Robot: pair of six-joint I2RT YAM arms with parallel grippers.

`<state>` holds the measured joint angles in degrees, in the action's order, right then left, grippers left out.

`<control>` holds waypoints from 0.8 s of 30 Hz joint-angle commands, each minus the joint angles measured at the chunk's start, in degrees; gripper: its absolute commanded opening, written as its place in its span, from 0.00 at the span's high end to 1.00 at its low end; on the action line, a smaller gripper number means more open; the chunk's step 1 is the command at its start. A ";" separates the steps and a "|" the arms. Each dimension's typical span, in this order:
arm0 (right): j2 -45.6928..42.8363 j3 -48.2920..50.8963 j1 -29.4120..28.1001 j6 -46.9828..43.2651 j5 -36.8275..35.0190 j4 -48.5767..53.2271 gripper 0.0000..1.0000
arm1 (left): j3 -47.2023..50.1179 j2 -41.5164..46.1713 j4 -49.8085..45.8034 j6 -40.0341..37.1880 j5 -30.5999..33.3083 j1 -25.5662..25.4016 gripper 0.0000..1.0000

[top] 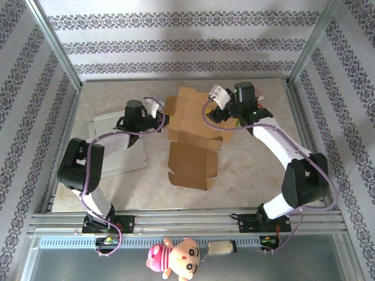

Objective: Fold the paper box

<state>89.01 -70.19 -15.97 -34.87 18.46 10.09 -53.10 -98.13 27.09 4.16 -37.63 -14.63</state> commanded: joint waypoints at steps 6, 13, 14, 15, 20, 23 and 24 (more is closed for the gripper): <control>6.69 -6.65 2.32 -10.10 4.83 5.83 0.27 | 3.30 0.31 13.54 -6.43 -6.43 -0.66 1.00; 10.56 -11.26 2.92 -10.61 10.19 11.30 0.49 | 3.50 0.55 12.17 -8.51 -6.32 -0.86 1.00; 10.57 -11.63 2.79 -10.40 10.05 11.61 0.58 | 3.52 0.64 11.88 -8.56 -5.70 -0.89 1.00; 10.38 -11.57 2.54 -10.16 9.41 11.53 0.65 | 3.28 0.79 11.30 -8.59 -4.83 -0.84 1.00; 7.27 -9.65 0.49 -10.86 5.02 10.39 0.75 | 2.27 1.51 7.52 -9.43 0.07 -0.96 1.00; 6.70 -9.48 -0.05 -10.41 6.68 10.69 0.87 | 1.58 1.86 6.55 -8.54 2.15 -0.97 0.98; 6.76 -9.75 -0.29 -10.36 7.19 11.23 0.91 | 1.43 2.18 6.56 -7.79 3.14 -1.10 0.88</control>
<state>97.86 -79.77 -15.57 -45.50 24.08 20.73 -50.00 -98.08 35.11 -3.27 -37.17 -14.96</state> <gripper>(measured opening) 0.113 0.081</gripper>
